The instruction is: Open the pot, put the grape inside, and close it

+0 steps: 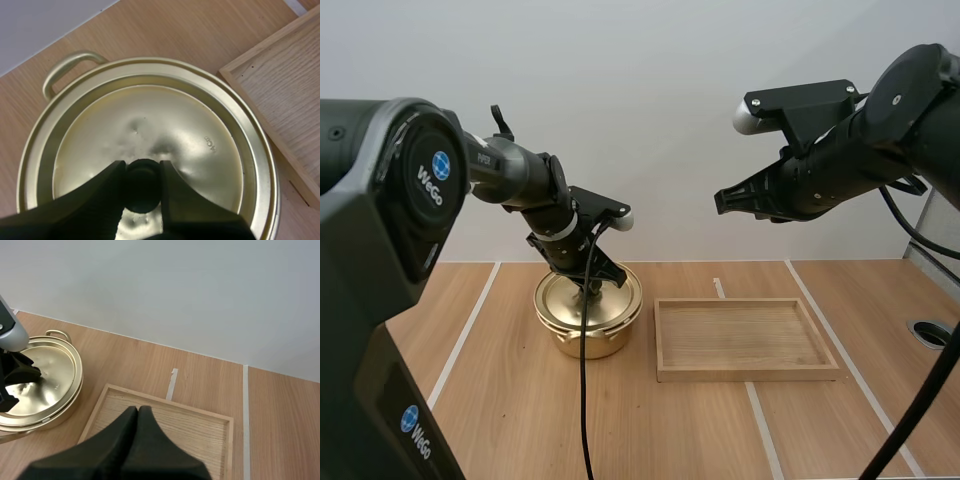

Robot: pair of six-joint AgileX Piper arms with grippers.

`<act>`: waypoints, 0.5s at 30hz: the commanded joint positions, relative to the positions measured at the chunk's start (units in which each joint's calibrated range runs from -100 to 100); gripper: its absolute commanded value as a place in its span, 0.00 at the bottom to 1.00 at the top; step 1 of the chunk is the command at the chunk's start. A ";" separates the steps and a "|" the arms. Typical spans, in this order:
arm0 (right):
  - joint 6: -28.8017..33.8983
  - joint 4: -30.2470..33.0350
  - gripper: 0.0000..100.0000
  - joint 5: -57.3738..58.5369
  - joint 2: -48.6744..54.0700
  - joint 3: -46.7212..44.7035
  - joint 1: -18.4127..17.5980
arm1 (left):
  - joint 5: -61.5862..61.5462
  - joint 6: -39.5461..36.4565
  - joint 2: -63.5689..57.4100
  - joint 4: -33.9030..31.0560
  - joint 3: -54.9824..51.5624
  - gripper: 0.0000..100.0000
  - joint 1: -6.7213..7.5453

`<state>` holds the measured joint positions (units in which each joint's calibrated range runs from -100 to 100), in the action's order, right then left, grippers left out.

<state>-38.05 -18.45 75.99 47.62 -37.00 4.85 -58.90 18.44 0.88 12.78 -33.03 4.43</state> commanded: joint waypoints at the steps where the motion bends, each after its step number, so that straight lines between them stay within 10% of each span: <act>1: -0.12 -0.53 0.00 -0.69 0.68 -0.06 0.20 | -1.35 -0.82 1.04 0.72 0.14 0.00 0.24; 15: -0.12 -0.53 0.00 -0.69 0.68 -0.06 0.20 | -6.68 -1.18 1.04 0.62 0.14 0.00 0.24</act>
<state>-38.05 -18.45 75.99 47.62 -37.00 4.85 -62.04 18.17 1.15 13.11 -32.62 4.43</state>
